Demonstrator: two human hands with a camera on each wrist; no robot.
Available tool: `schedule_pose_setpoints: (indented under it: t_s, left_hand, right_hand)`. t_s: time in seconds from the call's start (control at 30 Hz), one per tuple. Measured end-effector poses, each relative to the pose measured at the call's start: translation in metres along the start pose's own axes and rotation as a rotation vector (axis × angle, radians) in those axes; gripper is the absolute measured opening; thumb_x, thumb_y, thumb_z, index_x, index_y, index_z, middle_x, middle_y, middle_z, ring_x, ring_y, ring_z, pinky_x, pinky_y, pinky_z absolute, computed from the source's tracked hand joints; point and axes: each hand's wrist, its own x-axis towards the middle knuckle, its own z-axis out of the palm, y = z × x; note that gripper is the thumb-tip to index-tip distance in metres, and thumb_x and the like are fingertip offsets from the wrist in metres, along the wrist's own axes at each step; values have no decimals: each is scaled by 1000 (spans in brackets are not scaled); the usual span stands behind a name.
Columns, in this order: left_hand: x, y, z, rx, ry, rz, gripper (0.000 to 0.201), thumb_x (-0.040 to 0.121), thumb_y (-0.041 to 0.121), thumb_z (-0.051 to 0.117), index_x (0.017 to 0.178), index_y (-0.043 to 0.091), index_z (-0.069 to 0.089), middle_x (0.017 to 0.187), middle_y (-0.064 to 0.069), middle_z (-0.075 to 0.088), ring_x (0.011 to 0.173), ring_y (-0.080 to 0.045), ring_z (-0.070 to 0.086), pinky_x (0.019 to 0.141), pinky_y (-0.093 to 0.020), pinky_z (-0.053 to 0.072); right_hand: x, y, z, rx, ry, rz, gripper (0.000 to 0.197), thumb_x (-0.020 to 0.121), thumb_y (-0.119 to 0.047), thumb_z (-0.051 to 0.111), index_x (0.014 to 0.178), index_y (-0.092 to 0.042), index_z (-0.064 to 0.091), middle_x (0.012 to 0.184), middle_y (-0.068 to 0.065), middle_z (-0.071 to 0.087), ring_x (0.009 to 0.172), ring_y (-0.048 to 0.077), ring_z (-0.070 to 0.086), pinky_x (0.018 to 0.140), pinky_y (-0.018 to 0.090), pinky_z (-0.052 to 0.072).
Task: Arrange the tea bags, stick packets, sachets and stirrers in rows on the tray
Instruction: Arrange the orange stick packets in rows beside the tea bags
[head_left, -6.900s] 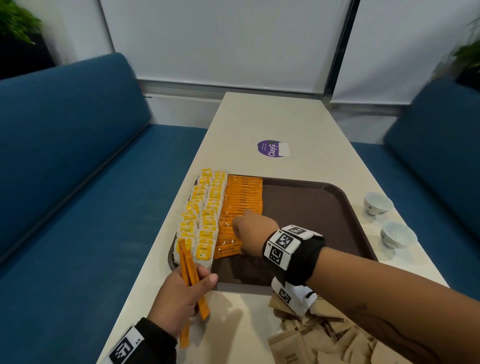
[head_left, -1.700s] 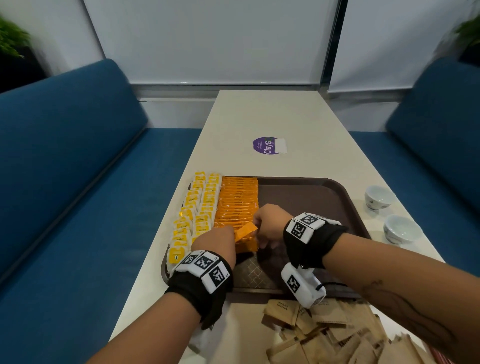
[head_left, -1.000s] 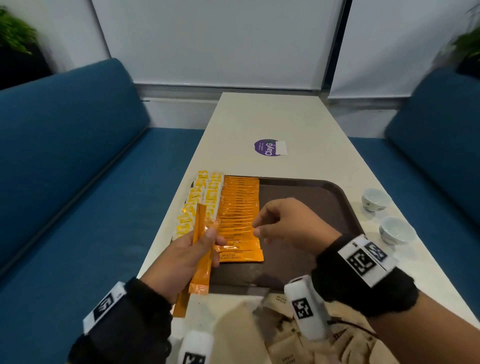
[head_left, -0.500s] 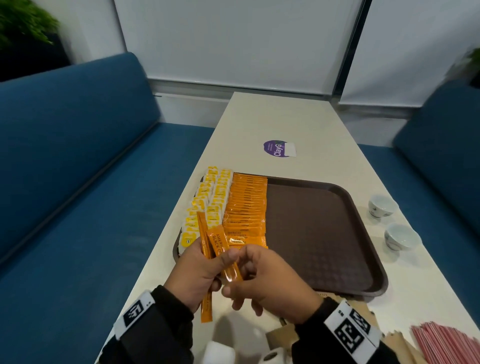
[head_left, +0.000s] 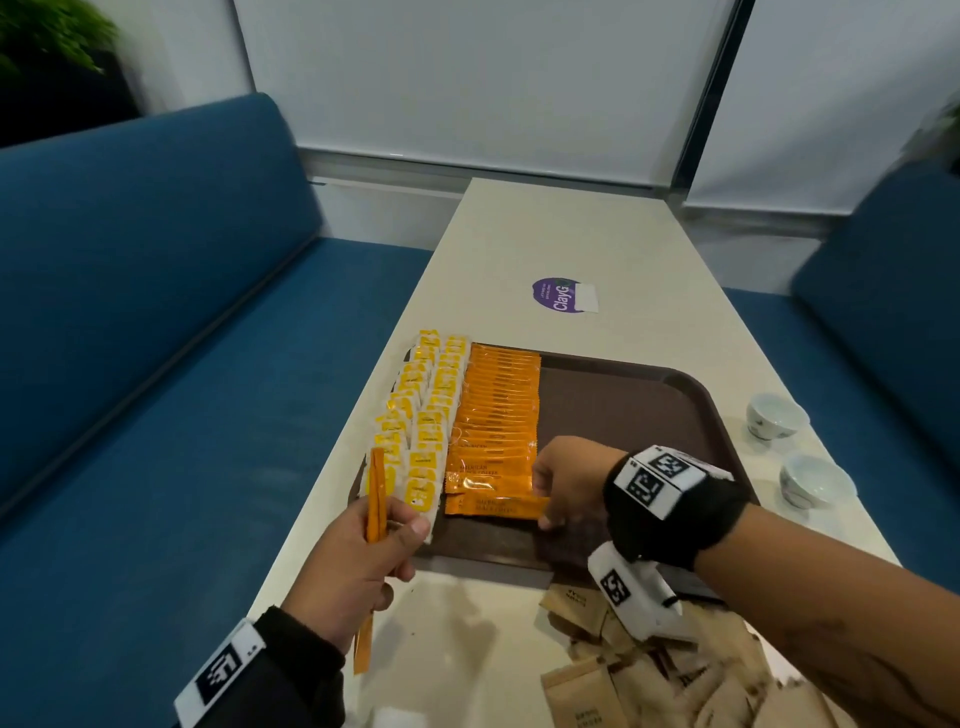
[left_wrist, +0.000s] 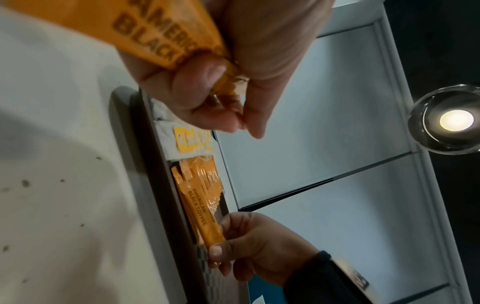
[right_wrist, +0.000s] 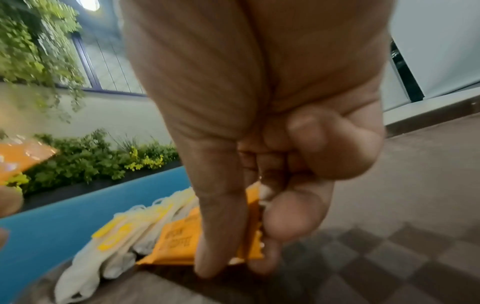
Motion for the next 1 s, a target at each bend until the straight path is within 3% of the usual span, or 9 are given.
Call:
schedule_pose_setpoints:
  t_s: [0.1,0.17,0.27,0.43,0.63,0.83,1.0]
  left_hand:
    - [-2,-3,-3,13,10,-15,6,86,10,62,88,8,57,60,-1,53,49,-11,49,39,-19,32]
    - [-2,-5,-8,13,35,-23,6,86,9,63,87,7,58,57,2,55,51,-13,49,39,-20,32]
    - [-3,-8,-11,17,57,-33,8,85,10,64,89,6,58,57,3,55,50,-12,50,38,-19,33]
    - [-3,-9,-6,40,32,-37,10,84,10,65,90,5,58,58,1,56,51,-13,51,38,-20,33]
    - [-3,-9,-4,37,27,-38,8,84,8,64,87,6,58,50,6,56,49,-12,50,37,-19,32]
    - [-5,-10,-6,40,43,-48,8,84,9,65,88,6,58,57,0,55,52,-14,50,37,-19,33]
    - [-6,-10,-6,41,44,-60,9,84,10,65,89,6,58,61,-3,54,53,-15,50,37,-19,33]
  right_hand:
    - [12,-4,2,-93,-20,37,35,76,-27,78,100,-6,65,92,8,69,78,19,62,76,31,53]
    - [14,-8,2,-169,52,20,41,71,-34,80,100,-8,65,96,5,68,87,20,63,81,34,53]
    - [12,-15,3,-194,141,-52,43,71,-36,80,103,-13,61,102,2,64,92,20,61,79,33,52]
    - [11,-25,8,-214,68,-114,47,75,-31,78,115,-16,57,115,2,58,102,22,58,82,32,50]
    - [12,-25,6,-199,96,-119,38,80,-23,74,113,-12,58,114,5,60,94,20,57,74,28,47]
    - [15,-24,7,-140,137,-98,53,77,-21,76,122,-18,48,116,4,55,101,23,57,85,35,52]
    - [15,-23,7,-177,97,-141,43,81,-21,73,119,-19,54,117,3,57,102,22,58,82,32,52]
